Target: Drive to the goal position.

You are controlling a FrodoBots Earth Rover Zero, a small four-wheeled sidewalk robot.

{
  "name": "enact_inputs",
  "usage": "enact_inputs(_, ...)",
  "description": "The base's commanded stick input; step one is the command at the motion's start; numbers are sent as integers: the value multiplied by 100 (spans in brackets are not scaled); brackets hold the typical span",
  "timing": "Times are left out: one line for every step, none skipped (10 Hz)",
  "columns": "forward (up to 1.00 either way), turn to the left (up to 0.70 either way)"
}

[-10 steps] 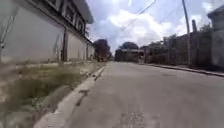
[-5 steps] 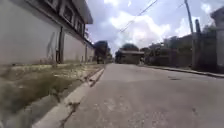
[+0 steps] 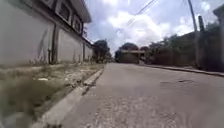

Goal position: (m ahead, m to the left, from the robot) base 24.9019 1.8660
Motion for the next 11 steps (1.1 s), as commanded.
enact_inputs(100, 0)
enact_inputs(100, 0)
enact_inputs(100, 0)
enact_inputs(100, 0)
enact_inputs(100, 0)
enact_inputs(100, 0)
enact_inputs(100, 0)
enact_inputs(100, 0)
enact_inputs(96, 0)
enact_inputs(73, 0)
enact_inputs(51, 0)
